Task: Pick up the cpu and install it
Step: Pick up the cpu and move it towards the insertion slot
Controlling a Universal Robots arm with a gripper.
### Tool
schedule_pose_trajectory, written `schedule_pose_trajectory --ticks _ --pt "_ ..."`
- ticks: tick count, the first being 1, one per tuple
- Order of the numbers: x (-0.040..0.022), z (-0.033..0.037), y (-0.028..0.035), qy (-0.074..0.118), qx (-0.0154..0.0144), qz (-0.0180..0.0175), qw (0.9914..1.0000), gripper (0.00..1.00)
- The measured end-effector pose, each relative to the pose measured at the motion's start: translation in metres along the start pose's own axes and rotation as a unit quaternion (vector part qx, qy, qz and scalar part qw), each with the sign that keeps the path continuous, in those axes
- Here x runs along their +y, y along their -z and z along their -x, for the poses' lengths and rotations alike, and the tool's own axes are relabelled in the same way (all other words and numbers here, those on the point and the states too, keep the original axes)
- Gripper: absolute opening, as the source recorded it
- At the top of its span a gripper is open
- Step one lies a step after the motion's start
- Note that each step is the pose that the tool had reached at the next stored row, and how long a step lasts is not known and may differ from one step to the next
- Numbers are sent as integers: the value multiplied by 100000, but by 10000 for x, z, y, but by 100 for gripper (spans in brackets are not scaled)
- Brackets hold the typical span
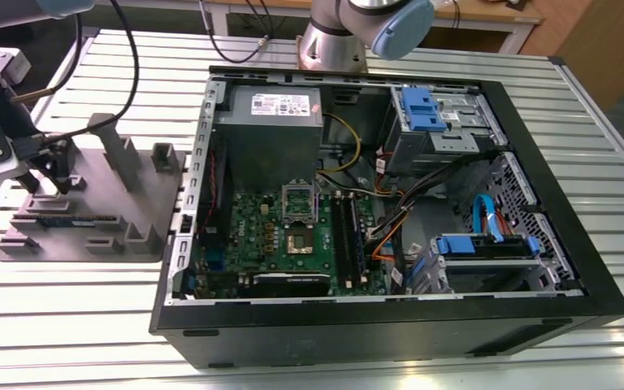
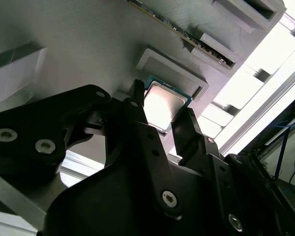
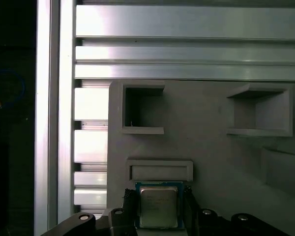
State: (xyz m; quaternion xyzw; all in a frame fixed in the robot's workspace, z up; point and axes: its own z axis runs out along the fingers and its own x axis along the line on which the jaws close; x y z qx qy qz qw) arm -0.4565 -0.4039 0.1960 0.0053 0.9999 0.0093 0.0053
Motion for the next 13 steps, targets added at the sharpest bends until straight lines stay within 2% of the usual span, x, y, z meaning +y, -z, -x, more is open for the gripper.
schedule_pose_trajectory --ticks 13 --pt "1 0 31 -2 -3 2 100000 47"
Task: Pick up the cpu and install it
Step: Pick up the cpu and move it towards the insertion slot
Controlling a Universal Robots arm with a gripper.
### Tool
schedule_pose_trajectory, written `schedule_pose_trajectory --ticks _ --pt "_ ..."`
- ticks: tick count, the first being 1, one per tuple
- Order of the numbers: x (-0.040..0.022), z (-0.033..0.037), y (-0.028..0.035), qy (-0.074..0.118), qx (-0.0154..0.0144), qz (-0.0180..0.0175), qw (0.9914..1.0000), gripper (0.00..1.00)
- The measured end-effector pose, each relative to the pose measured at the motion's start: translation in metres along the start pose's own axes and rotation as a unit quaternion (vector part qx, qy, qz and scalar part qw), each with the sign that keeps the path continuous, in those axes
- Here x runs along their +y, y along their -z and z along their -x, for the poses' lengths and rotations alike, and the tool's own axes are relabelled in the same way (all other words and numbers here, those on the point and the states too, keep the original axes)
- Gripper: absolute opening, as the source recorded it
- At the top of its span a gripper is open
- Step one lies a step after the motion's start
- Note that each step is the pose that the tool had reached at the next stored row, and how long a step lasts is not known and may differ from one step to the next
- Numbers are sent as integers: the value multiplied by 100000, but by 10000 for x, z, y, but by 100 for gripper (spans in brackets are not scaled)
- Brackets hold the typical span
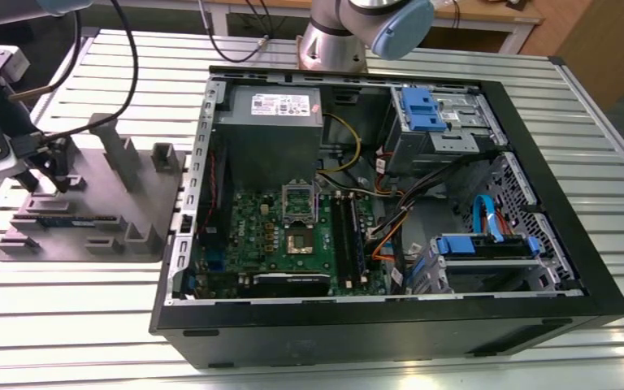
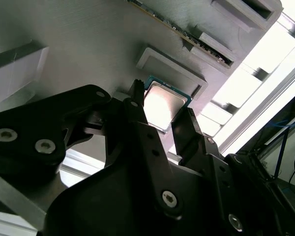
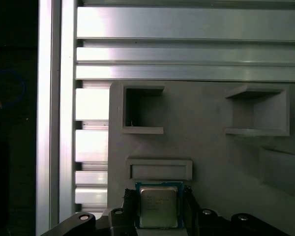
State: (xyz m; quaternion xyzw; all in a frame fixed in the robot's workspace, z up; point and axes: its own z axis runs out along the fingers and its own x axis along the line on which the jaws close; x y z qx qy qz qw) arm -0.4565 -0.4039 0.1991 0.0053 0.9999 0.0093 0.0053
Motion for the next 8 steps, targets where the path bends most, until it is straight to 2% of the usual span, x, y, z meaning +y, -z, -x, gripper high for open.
schedule_pose_trajectory --ticks 8 --pt "0 0 22 1 3 -2 100000 47"
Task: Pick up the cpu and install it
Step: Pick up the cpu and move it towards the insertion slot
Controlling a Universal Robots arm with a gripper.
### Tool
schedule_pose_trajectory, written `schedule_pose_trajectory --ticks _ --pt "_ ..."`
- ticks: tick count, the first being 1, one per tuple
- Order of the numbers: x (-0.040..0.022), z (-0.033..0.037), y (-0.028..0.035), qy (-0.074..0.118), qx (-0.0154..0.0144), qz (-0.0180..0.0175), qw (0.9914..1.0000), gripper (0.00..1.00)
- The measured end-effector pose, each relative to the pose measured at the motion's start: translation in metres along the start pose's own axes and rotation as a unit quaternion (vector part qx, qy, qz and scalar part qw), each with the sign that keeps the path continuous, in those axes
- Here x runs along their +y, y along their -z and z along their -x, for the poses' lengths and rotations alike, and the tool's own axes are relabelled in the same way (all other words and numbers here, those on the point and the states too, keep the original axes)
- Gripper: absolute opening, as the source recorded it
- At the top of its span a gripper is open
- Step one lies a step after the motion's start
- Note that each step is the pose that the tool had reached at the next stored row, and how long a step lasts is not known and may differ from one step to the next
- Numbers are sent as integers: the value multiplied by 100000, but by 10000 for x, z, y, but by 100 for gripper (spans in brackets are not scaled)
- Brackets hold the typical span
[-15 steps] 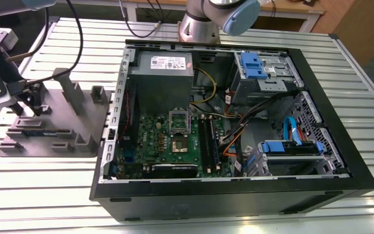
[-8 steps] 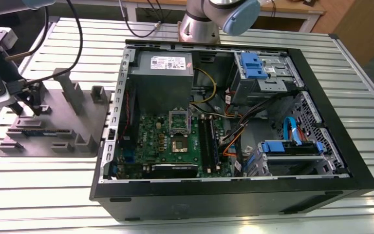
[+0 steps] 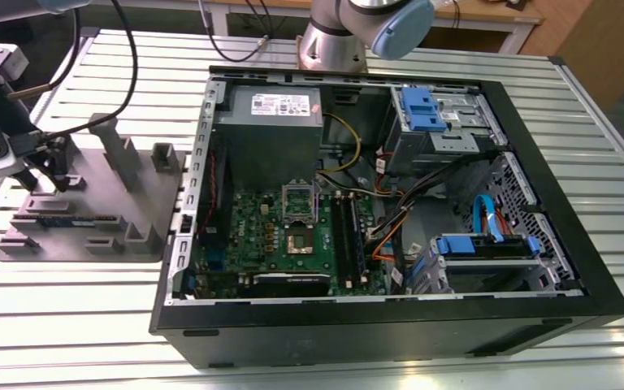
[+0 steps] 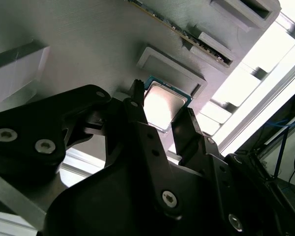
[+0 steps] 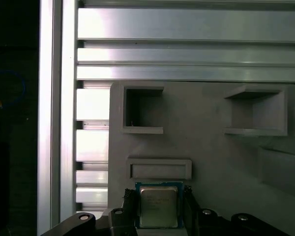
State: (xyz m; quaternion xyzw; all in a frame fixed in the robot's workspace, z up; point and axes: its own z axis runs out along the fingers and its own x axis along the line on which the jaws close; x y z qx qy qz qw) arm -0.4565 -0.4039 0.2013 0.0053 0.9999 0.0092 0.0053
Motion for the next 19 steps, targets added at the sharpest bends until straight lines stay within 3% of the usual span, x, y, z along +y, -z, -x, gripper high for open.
schedule_pose_trajectory --ticks 4,5,6,19 --pt "0 0 8 0 -6 4 100000 47" --pt "0 0 33 2 -3 -21 100000 47" --pt "1 1 37 6 -5 -290 100000 47" --pt "1 1 48 5 -4 -406 99999 47"
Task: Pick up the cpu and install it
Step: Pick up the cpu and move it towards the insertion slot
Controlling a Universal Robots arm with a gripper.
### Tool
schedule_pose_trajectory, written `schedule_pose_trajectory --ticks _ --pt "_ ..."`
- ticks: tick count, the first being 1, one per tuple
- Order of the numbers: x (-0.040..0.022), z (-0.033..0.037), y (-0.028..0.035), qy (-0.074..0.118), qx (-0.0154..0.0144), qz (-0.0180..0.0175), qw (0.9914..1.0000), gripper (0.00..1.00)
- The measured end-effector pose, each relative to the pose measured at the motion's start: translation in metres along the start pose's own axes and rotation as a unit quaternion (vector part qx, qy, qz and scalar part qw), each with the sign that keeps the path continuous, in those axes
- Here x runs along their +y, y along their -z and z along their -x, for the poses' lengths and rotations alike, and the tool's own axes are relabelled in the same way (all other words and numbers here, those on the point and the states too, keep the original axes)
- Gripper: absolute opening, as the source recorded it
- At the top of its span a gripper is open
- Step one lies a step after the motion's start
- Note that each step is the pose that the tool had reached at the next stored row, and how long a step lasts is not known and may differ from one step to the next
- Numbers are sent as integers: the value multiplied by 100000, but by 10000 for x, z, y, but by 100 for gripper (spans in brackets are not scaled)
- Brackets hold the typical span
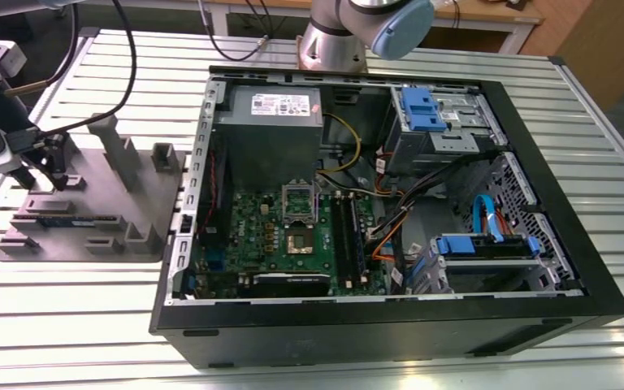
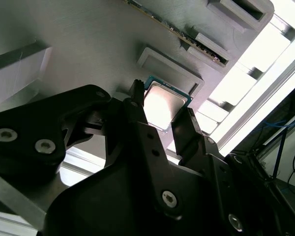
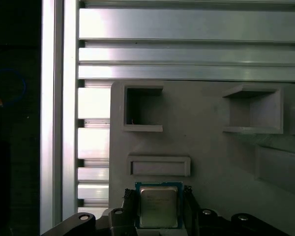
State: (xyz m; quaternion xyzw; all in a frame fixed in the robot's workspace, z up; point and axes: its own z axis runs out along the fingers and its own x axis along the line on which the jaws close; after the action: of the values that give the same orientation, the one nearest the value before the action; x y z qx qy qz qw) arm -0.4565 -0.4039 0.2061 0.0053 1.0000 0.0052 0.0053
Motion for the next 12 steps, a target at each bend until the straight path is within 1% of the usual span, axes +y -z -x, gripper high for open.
schedule_pose_trajectory --ticks 12 --pt "0 0 3 2 -6 -156 100000 47"
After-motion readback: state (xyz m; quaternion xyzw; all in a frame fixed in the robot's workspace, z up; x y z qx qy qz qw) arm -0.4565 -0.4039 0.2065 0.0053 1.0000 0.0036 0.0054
